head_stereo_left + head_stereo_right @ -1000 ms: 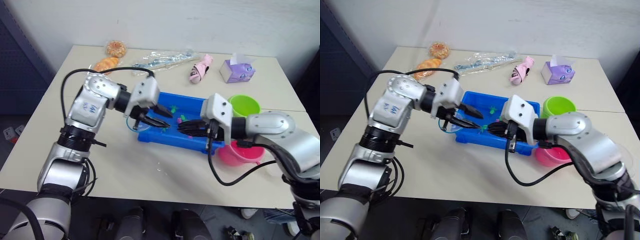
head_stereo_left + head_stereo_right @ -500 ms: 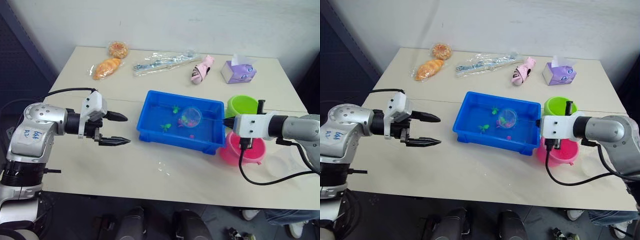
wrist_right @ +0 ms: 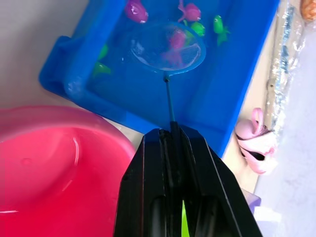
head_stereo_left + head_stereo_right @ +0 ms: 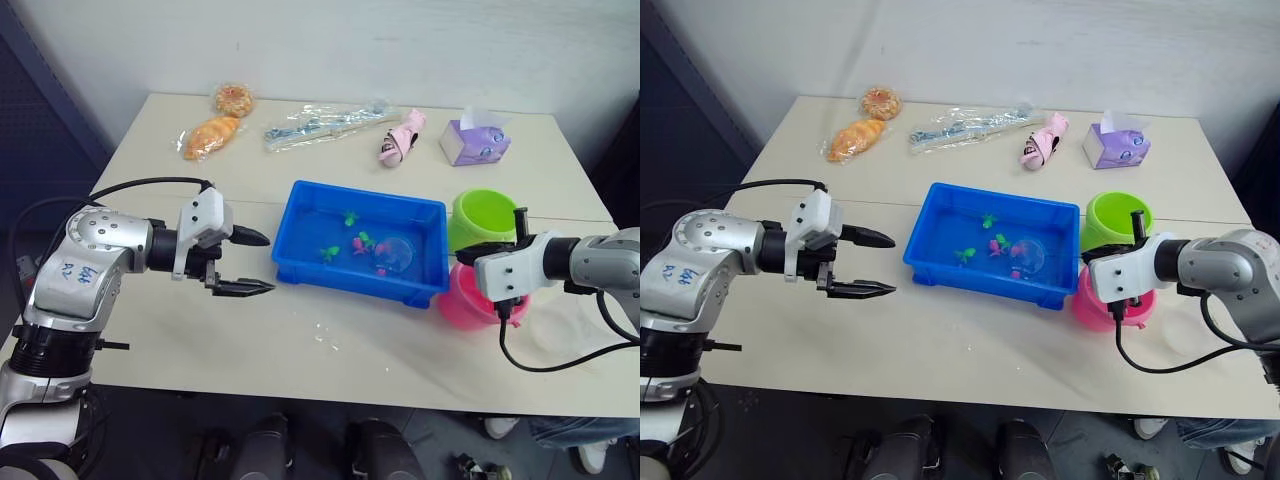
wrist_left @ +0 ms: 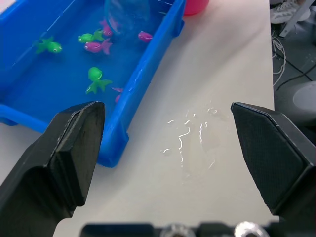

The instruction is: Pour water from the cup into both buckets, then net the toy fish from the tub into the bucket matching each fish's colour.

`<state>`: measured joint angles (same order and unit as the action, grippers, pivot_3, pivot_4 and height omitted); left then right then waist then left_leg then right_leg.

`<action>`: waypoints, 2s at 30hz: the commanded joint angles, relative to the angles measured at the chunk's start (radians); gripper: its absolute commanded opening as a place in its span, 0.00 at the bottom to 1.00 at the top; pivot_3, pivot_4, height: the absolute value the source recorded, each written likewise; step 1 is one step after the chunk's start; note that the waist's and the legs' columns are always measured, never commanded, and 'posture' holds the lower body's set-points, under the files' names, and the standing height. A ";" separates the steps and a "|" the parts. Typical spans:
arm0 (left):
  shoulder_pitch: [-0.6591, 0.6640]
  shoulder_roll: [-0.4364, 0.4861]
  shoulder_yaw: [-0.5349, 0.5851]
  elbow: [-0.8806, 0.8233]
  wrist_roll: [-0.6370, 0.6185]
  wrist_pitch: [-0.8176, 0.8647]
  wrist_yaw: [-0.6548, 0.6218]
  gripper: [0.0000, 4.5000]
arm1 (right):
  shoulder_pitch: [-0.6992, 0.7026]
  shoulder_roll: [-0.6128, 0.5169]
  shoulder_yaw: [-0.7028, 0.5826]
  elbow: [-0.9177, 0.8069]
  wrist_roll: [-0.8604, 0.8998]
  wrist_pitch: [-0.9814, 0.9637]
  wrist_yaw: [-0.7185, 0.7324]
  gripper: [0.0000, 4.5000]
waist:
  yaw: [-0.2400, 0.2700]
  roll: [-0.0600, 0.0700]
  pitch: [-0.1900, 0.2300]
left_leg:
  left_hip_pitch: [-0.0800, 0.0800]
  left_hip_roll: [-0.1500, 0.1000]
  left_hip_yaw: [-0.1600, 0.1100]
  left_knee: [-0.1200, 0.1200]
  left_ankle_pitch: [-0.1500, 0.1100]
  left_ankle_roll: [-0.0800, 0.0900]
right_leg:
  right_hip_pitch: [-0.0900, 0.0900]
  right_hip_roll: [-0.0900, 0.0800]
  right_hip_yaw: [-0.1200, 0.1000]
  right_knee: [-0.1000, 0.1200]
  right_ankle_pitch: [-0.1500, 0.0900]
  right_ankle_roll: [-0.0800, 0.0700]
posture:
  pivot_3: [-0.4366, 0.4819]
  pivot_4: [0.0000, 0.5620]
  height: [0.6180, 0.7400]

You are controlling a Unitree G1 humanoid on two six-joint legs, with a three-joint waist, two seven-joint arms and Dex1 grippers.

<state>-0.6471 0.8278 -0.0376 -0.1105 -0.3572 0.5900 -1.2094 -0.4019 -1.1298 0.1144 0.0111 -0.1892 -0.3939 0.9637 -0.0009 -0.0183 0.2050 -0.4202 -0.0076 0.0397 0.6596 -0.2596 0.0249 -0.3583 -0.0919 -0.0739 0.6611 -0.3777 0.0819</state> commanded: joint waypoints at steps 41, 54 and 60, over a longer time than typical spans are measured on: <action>-0.289 -0.400 -0.118 0.418 0.040 -0.324 -0.067 0.97 | 0.980 0.153 -1.088 -0.605 0.082 0.365 -0.032 0.00 | 0.018 0.003 -0.001 | 0.003 -0.002 0.004 0.000 -0.001 0.002 | 0.003 0.001 0.004 -0.001 0.001 0.004 | 0.48 0.27 0.99; -0.312 -0.403 -0.104 0.471 0.054 -0.371 -0.063 0.97 | 0.968 0.084 -1.155 -0.361 -0.193 -0.289 -0.159 0.00 | 0.016 0.003 -0.001 | 0.017 -0.001 0.010 -0.009 0.000 0.000 | 0.010 0.002 0.011 -0.004 0.000 0.004 | 0.48 0.27 0.99; -0.301 -0.399 -0.113 0.460 0.065 -0.384 -0.062 0.97 | 0.957 0.069 -1.106 -0.340 -0.196 -0.356 -0.161 0.00 | 0.014 0.003 -0.001 | 0.019 -0.001 0.010 -0.008 0.000 0.000 | 0.014 0.002 0.011 -0.005 0.000 0.004 | 0.48 0.27 0.99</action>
<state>-0.9381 0.4175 -0.1648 0.3721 -0.2958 0.2255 -1.2717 0.5331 -1.0574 -0.9981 -0.3090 -0.4072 -0.6814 0.7927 0.0131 -0.0156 0.2037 -0.4008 -0.0088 0.0495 0.6511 -0.2593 0.0252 -0.3439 -0.0902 -0.0633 0.6556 -0.3773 0.0859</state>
